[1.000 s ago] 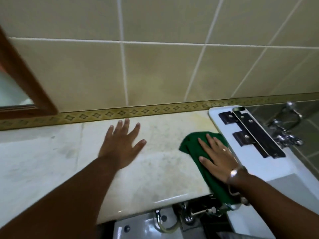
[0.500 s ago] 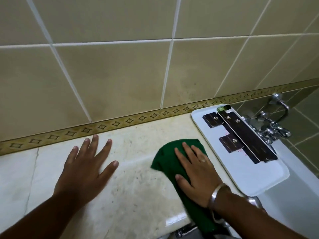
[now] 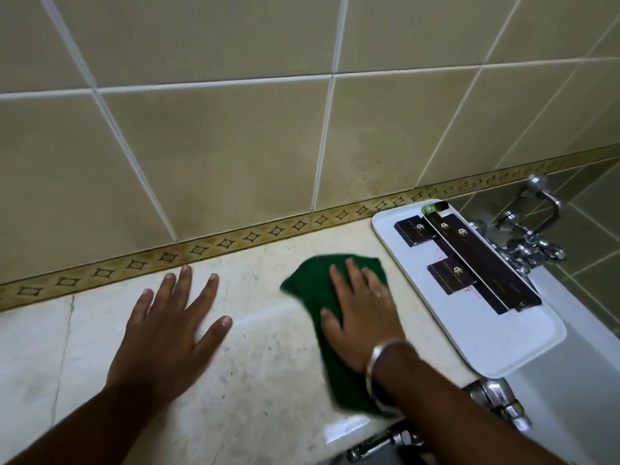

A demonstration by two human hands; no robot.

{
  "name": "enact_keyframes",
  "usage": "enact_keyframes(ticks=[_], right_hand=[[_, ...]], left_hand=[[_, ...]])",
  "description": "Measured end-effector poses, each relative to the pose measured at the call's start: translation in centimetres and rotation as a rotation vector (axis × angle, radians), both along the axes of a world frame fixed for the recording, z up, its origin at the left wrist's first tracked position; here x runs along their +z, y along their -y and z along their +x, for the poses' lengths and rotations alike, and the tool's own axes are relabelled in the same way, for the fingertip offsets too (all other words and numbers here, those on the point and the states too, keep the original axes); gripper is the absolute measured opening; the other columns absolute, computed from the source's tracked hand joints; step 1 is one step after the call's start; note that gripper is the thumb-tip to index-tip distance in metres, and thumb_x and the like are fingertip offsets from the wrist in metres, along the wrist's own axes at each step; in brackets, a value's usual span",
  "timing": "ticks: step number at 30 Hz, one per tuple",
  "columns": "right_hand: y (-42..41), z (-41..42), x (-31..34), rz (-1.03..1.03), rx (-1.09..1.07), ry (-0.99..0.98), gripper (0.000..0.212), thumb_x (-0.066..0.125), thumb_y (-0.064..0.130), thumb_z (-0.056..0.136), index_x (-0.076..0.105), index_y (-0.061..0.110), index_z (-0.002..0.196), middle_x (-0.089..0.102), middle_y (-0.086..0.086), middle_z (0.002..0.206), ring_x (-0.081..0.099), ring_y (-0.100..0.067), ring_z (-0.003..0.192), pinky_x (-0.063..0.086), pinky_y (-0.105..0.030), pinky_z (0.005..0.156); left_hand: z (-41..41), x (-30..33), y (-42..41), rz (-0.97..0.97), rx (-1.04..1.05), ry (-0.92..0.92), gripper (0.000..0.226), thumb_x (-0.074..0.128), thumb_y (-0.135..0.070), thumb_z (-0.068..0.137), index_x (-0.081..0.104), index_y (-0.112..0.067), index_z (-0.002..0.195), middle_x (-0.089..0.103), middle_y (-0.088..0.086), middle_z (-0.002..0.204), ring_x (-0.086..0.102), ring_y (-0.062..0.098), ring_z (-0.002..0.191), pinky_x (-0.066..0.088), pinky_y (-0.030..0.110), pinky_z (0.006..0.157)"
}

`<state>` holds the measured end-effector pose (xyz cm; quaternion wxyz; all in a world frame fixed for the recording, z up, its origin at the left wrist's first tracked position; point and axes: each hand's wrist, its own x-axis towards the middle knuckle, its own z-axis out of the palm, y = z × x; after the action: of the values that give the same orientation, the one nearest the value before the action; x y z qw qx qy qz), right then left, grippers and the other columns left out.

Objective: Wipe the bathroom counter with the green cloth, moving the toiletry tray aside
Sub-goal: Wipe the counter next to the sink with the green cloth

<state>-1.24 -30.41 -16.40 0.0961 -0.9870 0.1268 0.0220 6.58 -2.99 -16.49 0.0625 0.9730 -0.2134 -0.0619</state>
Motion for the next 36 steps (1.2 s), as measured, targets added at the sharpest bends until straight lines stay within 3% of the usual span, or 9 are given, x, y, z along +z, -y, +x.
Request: enact_keyframes(ticks=[3, 5, 9, 12, 16, 19, 24, 29, 36], right_hand=[[-0.8, 6.6, 0.8, 0.019, -0.175, -0.056, 0.075, 0.029, 0.052, 0.089, 0.006, 0.021, 0.153, 0.001, -0.011, 0.162, 0.005, -0.035, 0.146, 0.008, -0.048, 0.118], [-2.2, 7.3, 0.5, 0.0, -0.025, -0.04, 0.074, 0.029, 0.053, 0.088, 0.007, 0.023, 0.152, 0.002, -0.01, 0.162, 0.005, -0.034, 0.146, 0.008, -0.048, 0.117], [-1.5, 0.2, -0.6, -0.029, 0.269, 0.043, 0.071, 0.029, 0.057, 0.085, 0.014, 0.033, 0.15, 0.015, -0.006, 0.161, 0.016, -0.032, 0.144, 0.013, -0.045, 0.115], [0.6, -0.5, -0.6, -0.049, 0.179, 0.013, 0.072, 0.026, 0.058, 0.084, 0.014, 0.033, 0.15, 0.013, -0.006, 0.161, 0.016, -0.03, 0.144, 0.013, -0.043, 0.116], [-1.6, 5.6, 0.2, -0.045, 0.059, -0.045, 0.074, 0.026, 0.056, 0.086, 0.007, 0.03, 0.152, 0.003, -0.007, 0.162, 0.005, -0.031, 0.146, 0.007, -0.044, 0.117], [-3.8, 7.0, 0.6, -0.06, 0.203, -0.069, 0.072, 0.03, 0.054, 0.088, 0.007, 0.029, 0.152, 0.001, -0.007, 0.162, 0.002, -0.031, 0.147, 0.006, -0.045, 0.117], [-0.7, -2.2, -0.3, -0.051, 0.561, -0.001, 0.074, 0.035, 0.055, 0.084, 0.01, 0.035, 0.151, 0.012, -0.006, 0.161, 0.015, -0.031, 0.145, 0.013, -0.045, 0.116], [3.6, 1.9, 0.7, -0.08, 0.304, -0.065, 0.074, 0.026, 0.057, 0.083, 0.005, 0.036, 0.151, 0.001, -0.003, 0.163, 0.006, -0.028, 0.147, 0.007, -0.041, 0.117], [0.6, 7.8, -0.1, -0.121, 0.289, -0.089, 0.077, 0.027, 0.06, 0.081, 0.007, 0.034, 0.151, 0.004, -0.011, 0.162, 0.005, -0.033, 0.146, 0.01, -0.046, 0.117]], left_hand=[[0.1, -0.2, -0.1, 0.015, 0.004, 0.013, 0.078, -0.008, -0.075, 0.083, -0.003, -0.042, 0.153, -0.008, 0.001, 0.165, -0.005, 0.021, 0.152, 0.001, 0.045, 0.122], [0.2, -0.3, 0.0, 0.018, 0.002, 0.02, 0.079, -0.009, -0.075, 0.083, -0.003, -0.041, 0.154, -0.008, 0.002, 0.165, -0.004, 0.022, 0.152, 0.001, 0.045, 0.122], [0.3, -0.3, 0.0, 0.014, -0.011, 0.012, 0.078, -0.005, -0.075, 0.085, -0.001, -0.04, 0.154, -0.005, 0.003, 0.166, -0.003, 0.023, 0.152, 0.001, 0.046, 0.121], [0.2, -0.3, -0.1, 0.015, -0.01, 0.019, 0.078, -0.004, -0.075, 0.085, 0.002, -0.039, 0.154, -0.001, 0.003, 0.166, -0.001, 0.023, 0.152, 0.001, 0.046, 0.121], [0.4, -0.4, 0.0, 0.001, -0.01, 0.015, 0.08, -0.007, -0.077, 0.083, -0.002, -0.041, 0.154, -0.007, 0.002, 0.165, -0.004, 0.023, 0.152, 0.0, 0.046, 0.122], [0.4, -0.5, -0.1, 0.01, -0.019, 0.017, 0.08, -0.007, -0.077, 0.083, -0.003, -0.04, 0.154, -0.009, 0.002, 0.165, -0.005, 0.023, 0.152, -0.001, 0.047, 0.121], [0.1, -0.5, -0.2, -0.006, -0.018, 0.017, 0.078, -0.001, -0.076, 0.086, 0.001, -0.039, 0.155, -0.006, 0.002, 0.165, -0.006, 0.022, 0.152, -0.003, 0.045, 0.121], [0.3, -0.6, -0.2, -0.017, -0.012, 0.024, 0.076, 0.001, -0.075, 0.087, 0.0, -0.04, 0.154, -0.007, 0.002, 0.165, -0.007, 0.021, 0.152, -0.003, 0.044, 0.121], [0.1, -0.4, -0.2, -0.053, -0.015, 0.036, 0.075, -0.008, -0.066, 0.089, 0.007, -0.036, 0.155, 0.001, 0.003, 0.166, -0.001, 0.022, 0.152, -0.001, 0.043, 0.121]])
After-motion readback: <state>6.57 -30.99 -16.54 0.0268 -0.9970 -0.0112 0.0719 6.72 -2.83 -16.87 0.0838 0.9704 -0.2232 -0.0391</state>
